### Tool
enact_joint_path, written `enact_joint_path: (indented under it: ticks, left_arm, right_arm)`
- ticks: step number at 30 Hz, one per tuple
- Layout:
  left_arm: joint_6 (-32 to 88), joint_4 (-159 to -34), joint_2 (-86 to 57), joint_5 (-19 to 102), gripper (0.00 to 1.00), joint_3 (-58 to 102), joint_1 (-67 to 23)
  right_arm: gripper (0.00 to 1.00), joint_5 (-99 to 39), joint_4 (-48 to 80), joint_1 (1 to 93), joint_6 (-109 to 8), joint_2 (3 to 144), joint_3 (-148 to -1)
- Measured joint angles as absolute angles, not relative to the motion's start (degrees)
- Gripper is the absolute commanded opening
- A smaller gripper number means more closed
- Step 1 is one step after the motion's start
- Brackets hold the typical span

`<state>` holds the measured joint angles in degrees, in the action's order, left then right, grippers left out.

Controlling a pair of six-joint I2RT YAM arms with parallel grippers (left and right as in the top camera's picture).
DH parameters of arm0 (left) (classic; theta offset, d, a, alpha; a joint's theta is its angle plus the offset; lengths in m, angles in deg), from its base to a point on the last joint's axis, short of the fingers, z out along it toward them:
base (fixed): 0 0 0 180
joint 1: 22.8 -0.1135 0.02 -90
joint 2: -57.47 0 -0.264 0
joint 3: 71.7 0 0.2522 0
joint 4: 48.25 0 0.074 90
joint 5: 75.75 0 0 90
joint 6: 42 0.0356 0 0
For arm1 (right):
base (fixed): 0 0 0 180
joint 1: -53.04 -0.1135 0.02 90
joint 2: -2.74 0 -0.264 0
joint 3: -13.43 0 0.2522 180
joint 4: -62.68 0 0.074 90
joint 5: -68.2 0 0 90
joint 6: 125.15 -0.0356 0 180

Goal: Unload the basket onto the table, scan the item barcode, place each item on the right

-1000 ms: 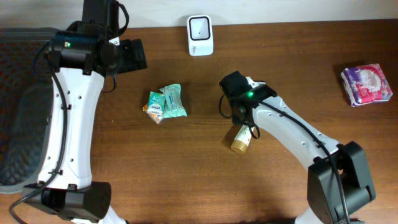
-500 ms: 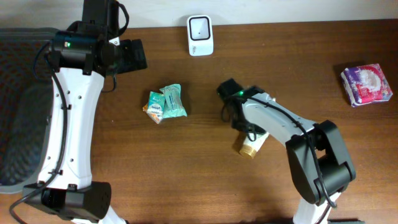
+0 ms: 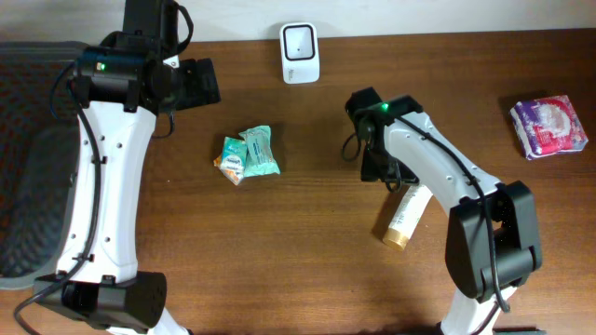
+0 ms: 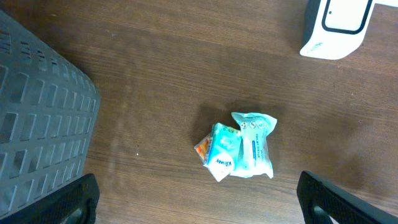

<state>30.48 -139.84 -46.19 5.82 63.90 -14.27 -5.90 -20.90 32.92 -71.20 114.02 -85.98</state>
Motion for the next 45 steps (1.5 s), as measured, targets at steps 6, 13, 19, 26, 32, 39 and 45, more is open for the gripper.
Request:
enact_joint_path:
  ticks: [6, 13, 19, 26, 32, 39, 45]
  left_arm:
    - [30.5, -139.8, -46.2, 5.8, 0.99, 63.9, -14.3]
    - [30.5, -139.8, -46.2, 5.8, 0.99, 63.9, -14.3]
    - [30.5, -139.9, -46.2, 5.8, 0.99, 63.9, -14.3]
    - [30.5, -139.8, -46.2, 5.8, 0.99, 63.9, -14.3]
    - [30.5, -139.8, -46.2, 5.8, 0.99, 63.9, -14.3]
    - [30.5, -139.8, -46.2, 5.8, 0.99, 63.9, -14.3]
    - [30.5, -139.8, -46.2, 5.8, 0.99, 63.9, -14.3]
  right_arm:
    - [0.76, -7.2, -19.2, 34.0, -76.8, 114.1, -78.4]
    - [0.95, -19.7, -20.2, 47.2, -66.4, 106.8, -78.1]
    - [0.99, -37.5, -13.2, 58.8, -54.5, 104.2, -69.6]
    - [0.99, -48.6, 3.0, 65.7, -49.9, 103.9, -57.6]
    - [0.76, -58.2, 21.1, 65.9, -49.5, 101.7, -49.9]
    - [0.66, -63.5, 24.0, 65.8, -49.5, 101.8, -47.0]
    - [0.25, -62.2, 22.8, 59.6, -49.6, 102.2, -46.6]
